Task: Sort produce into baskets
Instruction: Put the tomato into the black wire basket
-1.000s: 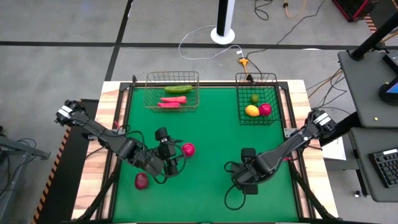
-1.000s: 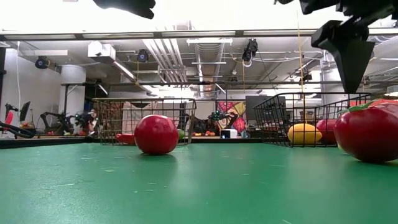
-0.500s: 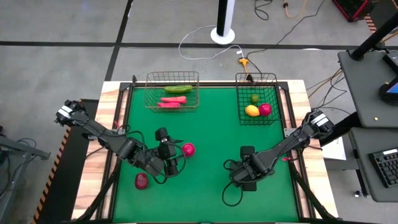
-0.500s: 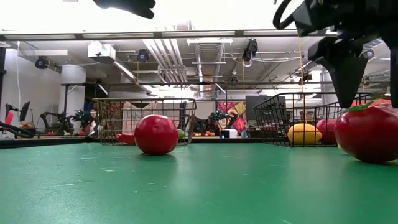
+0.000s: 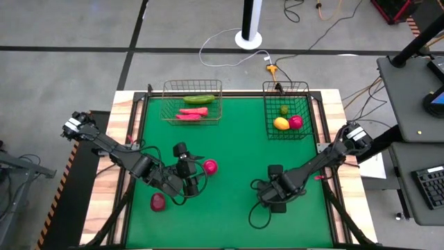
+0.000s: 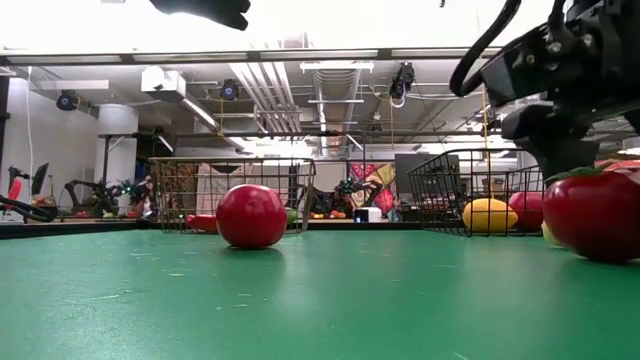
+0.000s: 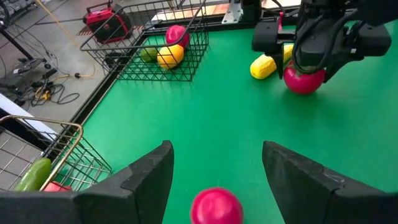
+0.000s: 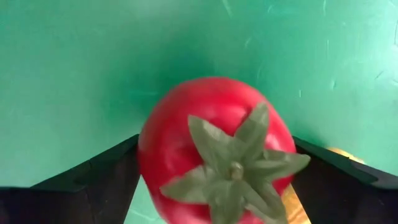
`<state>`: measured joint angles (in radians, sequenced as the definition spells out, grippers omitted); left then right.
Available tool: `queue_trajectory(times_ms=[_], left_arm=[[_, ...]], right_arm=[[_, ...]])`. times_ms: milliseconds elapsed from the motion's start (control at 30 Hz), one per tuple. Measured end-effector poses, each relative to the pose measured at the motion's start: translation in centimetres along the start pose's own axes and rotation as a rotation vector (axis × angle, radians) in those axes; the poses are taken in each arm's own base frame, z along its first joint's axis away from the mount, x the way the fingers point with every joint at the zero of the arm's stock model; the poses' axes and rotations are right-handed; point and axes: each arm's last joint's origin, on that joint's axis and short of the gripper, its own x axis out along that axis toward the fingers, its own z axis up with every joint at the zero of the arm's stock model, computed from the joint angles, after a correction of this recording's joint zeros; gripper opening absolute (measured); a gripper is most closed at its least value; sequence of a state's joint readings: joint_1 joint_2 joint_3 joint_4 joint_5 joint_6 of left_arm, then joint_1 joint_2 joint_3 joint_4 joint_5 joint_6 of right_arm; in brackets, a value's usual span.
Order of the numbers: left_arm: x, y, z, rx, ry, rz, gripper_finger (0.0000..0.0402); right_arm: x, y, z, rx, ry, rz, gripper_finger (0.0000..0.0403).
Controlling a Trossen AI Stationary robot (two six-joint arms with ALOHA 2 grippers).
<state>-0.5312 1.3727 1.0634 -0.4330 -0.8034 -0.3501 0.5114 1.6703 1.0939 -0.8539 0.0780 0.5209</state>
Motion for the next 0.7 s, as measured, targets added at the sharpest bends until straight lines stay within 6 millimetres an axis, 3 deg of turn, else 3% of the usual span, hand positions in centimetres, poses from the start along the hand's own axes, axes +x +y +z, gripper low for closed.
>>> queue_trajectory(times_ms=[333,533,700], left_arm=[[0.0,0.0,0.0,-0.007,-0.004,0.002,0.0226],[0.1,0.0,0.0,-0.021,-0.010,0.002,0.0226],[0.1,0.1,0.1,-0.026,-0.034,0.059,0.0226]], right_arm=[[-0.6,0.2,0.4,-0.004,-0.012,0.016,0.0308],[-4.2,0.2,3.4,-0.007,-0.119,0.067,0.0313],[-8.2,-2.0,6.5,-0.019,-0.220,0.077,0.0310]])
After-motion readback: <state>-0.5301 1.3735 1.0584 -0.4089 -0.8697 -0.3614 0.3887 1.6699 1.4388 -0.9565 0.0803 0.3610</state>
